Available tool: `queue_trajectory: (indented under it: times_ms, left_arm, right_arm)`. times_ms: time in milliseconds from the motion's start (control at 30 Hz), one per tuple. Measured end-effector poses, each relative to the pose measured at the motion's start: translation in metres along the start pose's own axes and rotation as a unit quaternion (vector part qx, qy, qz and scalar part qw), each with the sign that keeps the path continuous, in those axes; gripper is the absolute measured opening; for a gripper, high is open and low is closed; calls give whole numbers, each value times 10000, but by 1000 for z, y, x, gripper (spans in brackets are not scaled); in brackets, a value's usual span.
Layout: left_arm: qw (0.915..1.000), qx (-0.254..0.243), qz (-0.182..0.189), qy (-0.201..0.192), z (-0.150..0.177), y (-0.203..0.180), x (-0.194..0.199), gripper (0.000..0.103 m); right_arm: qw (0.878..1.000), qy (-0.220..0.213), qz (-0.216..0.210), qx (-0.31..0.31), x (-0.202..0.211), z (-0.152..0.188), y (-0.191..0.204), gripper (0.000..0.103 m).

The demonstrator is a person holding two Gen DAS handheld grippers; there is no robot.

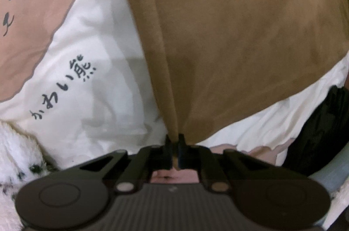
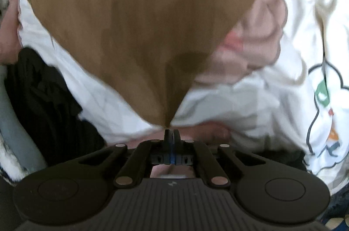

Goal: Fold clothes
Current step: 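Lift the T-shirt by the hem with both grippers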

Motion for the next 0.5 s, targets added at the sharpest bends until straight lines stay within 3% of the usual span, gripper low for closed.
queue_trajectory:
  times_ms: [133,233,267,300,367,433,500]
  left_arm:
    - [10000,31,77,43,10,-3,10,6]
    - [9999,21,138,-12,17,-7,20,15]
    - [9999,9,138,-87,18,-8,23,22]
    - [9998,19,132,-159,19,-10,26,31]
    - [9997,29,33,-237,22,-12,30,45]
    - [9997,-12,-121,-235,26,-14,29,53]
    - [9997,-97,-49,-238,-13,8,9,53]
  right_arm:
    - [9996,-217,-78,-138,8,-48,0,0]
    - [9979,-599,-61,-231,26,-74,-3,5]
    - [9972,-711,-39,-248,31,-78,-3,14]
    - [9968,-762,-41,-231,32,-81,-1,31]
    - [9965,-814,-70,-178,33,-85,2,49]
    - [9978,-640,-185,-59,26,-85,8,50]
    - [9982,-578,-128,-32,18,-86,10,51]
Point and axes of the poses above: each gripper's, at about its wrist camera, not at the fingertips, and x roughly against the way its jaws point, y to its left, z to its underside, the point moved 9 cm from there along -x, roughly the way its jaws point, and after that the axes turned 13 degrees about y, right-handed, at the moved point
